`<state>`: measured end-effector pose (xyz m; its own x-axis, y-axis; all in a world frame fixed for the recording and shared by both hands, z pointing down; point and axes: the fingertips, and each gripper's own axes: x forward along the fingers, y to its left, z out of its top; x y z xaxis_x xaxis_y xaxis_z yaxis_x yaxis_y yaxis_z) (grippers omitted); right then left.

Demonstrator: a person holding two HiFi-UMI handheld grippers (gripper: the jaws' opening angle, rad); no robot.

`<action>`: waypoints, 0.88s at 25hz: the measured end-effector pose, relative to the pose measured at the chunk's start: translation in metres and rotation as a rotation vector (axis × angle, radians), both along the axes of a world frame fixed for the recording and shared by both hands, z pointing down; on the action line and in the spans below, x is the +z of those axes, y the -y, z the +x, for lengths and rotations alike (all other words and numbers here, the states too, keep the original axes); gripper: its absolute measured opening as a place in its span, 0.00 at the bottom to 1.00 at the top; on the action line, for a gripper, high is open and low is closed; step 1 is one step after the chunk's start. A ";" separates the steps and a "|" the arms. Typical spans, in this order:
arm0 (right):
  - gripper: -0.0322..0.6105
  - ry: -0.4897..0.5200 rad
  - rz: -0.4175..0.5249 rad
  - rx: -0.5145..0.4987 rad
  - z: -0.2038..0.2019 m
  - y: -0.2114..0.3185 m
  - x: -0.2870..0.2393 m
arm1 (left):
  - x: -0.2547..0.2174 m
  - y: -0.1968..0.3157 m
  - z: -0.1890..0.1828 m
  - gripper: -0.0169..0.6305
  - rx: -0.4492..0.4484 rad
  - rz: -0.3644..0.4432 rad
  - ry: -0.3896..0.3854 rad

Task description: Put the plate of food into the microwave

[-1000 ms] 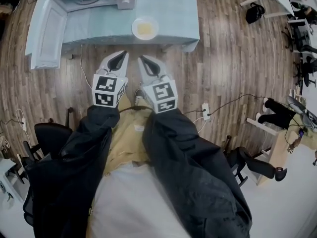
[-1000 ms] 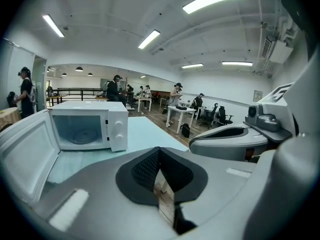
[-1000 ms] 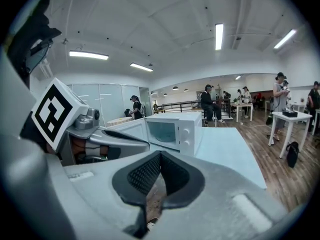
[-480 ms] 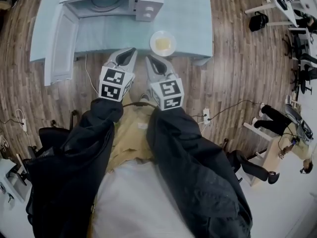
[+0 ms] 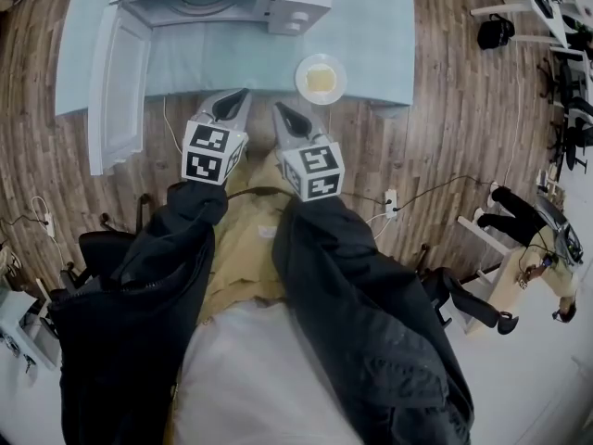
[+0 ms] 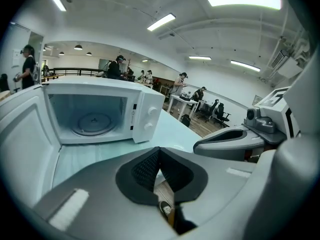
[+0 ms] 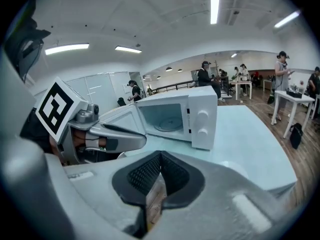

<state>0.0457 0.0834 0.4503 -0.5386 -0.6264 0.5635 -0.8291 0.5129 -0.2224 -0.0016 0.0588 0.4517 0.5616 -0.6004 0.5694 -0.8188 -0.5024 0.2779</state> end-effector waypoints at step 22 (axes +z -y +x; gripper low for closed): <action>0.05 0.058 -0.345 0.268 0.139 0.001 0.151 | 0.100 -0.029 0.071 0.03 0.068 -0.264 0.084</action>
<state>0.1852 0.0826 0.6015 -0.4199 -0.5291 0.7374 -0.9037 0.1690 -0.3934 0.0695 0.0875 0.5517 0.5392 -0.3876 0.7477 -0.8118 -0.4757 0.3388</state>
